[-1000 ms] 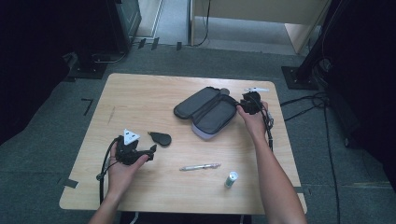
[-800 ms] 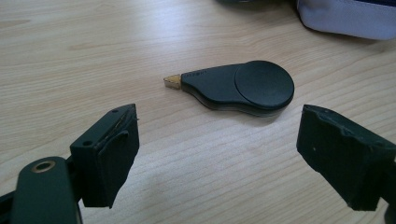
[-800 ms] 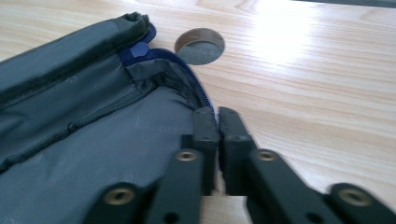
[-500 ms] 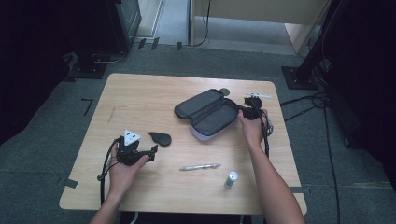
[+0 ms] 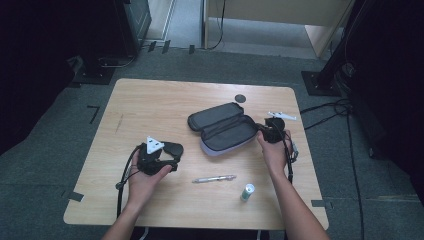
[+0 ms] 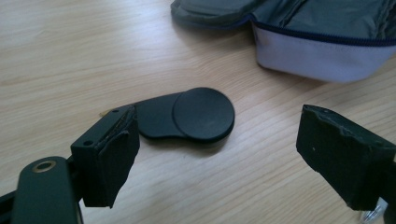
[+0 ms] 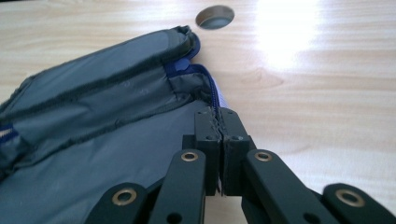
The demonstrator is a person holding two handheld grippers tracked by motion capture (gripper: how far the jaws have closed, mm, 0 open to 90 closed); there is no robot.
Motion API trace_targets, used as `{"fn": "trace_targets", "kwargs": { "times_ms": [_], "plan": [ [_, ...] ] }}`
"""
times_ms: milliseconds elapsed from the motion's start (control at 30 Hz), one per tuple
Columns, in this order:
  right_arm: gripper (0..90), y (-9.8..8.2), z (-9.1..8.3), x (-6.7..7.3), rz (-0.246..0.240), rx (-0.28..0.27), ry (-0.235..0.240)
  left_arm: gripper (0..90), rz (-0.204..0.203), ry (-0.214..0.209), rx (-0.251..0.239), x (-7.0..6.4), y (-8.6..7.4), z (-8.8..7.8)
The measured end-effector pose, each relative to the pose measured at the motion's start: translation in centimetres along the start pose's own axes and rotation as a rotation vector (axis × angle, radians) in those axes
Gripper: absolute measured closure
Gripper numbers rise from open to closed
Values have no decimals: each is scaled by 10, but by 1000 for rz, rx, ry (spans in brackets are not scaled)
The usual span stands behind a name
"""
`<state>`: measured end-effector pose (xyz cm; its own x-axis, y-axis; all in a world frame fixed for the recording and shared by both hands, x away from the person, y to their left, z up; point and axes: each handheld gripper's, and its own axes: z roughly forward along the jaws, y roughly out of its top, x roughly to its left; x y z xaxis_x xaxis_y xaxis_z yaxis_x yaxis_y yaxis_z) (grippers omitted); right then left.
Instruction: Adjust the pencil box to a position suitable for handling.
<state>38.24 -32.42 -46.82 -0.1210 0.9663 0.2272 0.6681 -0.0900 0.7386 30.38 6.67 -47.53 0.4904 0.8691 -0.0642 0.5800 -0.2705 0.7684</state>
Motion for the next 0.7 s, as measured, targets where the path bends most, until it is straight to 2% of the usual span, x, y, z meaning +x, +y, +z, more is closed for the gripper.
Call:
{"fn": "trace_targets", "kwargs": {
  "times_ms": [100, 200, 367, 400, 500, 567, 700],
  "plan": [
    [868, -10, -4, 1, -20, 7, 11, 140, 23, -8, 3, -10, 8, 6],
    [847, -16, -6, 2, -31, 19, 19, 142, 22, -20, -3, -14, 11, 10],
    [682, -24, -9, 1, -116, 56, 105, 146, 16, -42, 0, -23, 17, 17],
    [658, -21, -11, -2, -137, 44, 127, 146, 11, -47, -1, -24, 18, 19],
    [625, -15, -11, -6, -145, 31, 113, 148, -11, -61, -9, -27, 22, 22],
    [612, -11, -9, -8, -154, 27, 97, 175, -23, -41, -8, -31, 27, 26],
    [596, -4, -5, -9, -157, 24, 81, 218, -38, -34, 2, -36, 33, 31]
  ]
}}
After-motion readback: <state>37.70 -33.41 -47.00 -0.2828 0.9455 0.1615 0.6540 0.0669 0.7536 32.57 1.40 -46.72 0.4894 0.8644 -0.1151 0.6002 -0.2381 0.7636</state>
